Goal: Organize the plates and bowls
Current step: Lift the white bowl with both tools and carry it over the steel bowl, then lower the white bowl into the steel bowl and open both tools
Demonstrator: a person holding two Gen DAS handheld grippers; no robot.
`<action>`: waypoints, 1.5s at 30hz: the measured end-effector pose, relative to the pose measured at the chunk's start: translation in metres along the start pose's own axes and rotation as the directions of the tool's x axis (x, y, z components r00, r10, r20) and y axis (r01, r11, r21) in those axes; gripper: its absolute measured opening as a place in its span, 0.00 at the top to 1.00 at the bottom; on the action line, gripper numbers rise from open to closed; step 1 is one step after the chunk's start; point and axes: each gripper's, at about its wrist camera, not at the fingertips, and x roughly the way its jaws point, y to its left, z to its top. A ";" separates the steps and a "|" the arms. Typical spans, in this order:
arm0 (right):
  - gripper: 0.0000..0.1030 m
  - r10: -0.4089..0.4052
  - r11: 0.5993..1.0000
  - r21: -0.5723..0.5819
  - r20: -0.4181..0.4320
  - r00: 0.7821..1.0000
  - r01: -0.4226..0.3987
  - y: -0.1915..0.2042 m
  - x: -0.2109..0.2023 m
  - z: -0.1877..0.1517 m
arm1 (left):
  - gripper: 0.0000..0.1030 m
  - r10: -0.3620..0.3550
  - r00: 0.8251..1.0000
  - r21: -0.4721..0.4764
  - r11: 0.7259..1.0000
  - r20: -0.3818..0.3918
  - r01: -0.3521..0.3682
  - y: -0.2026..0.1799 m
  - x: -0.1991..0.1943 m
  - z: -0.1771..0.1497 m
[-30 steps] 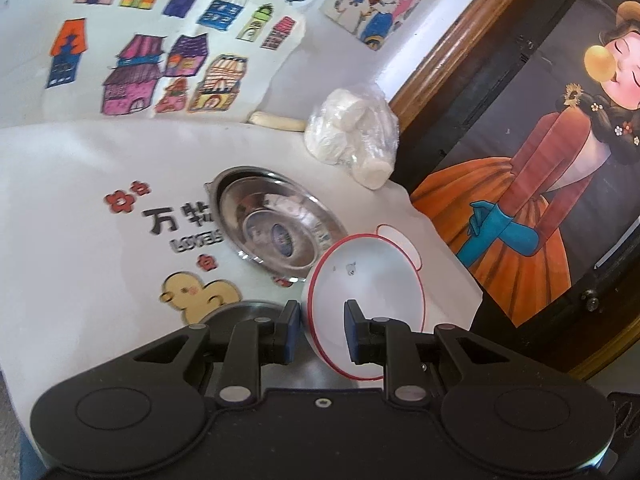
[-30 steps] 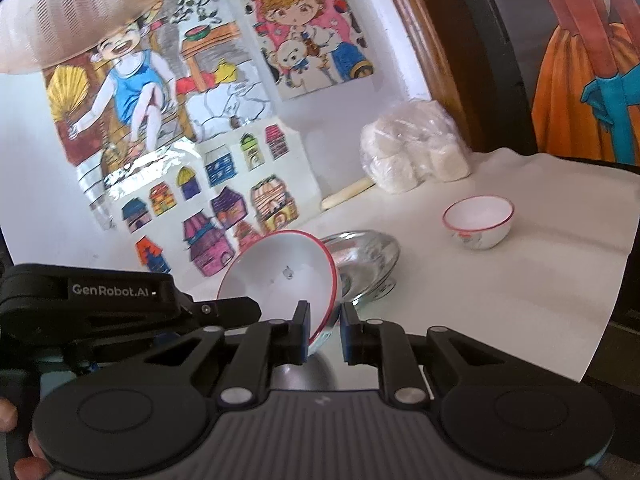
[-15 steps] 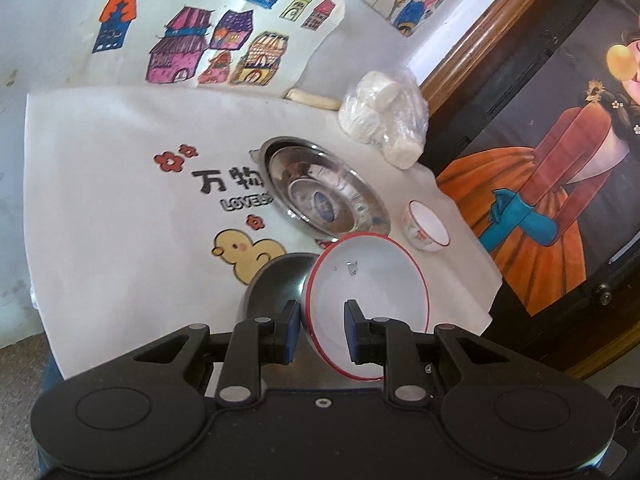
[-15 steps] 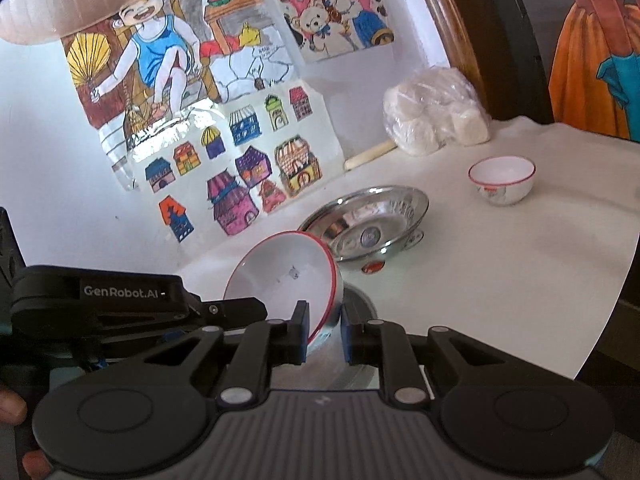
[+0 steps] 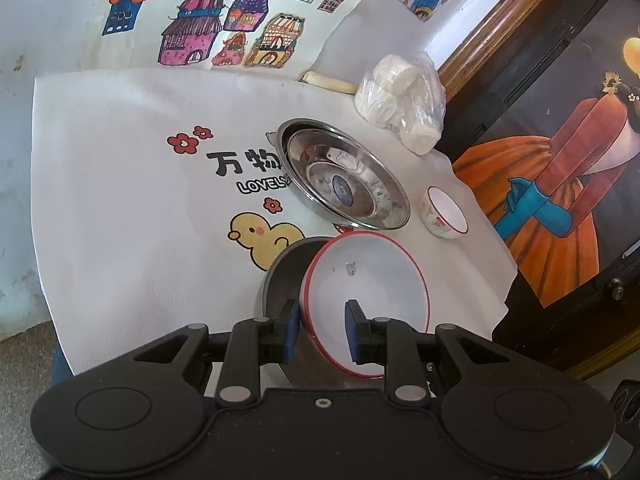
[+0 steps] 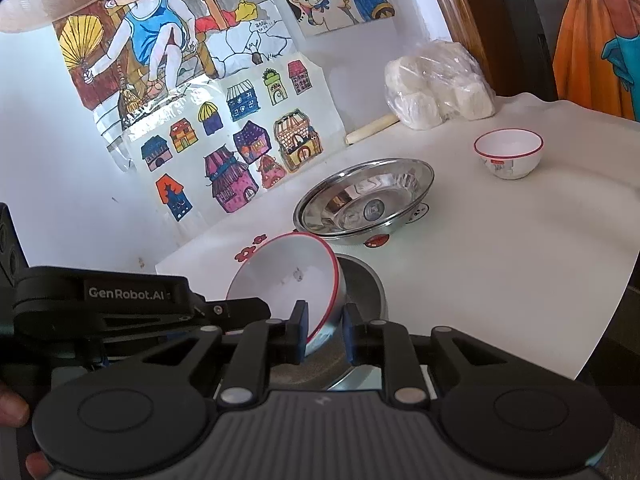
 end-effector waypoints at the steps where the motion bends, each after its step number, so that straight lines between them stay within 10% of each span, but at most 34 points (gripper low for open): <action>1: 0.78 -0.001 1.000 0.003 -0.003 1.000 0.001 0.000 0.000 0.000 | 0.75 0.000 1.000 -0.002 1.000 -0.003 0.000 0.000 0.001 0.001; 34: 0.69 0.014 1.000 0.018 -0.018 1.000 -0.013 -0.003 0.002 0.004 | 0.61 -0.035 0.999 0.014 0.999 0.032 0.034 0.002 -0.010 0.011; 45: 0.63 0.028 0.999 0.013 0.079 0.996 -0.029 -0.006 -0.013 0.009 | 0.23 -0.033 0.994 0.059 0.998 0.103 0.027 -0.009 -0.016 0.019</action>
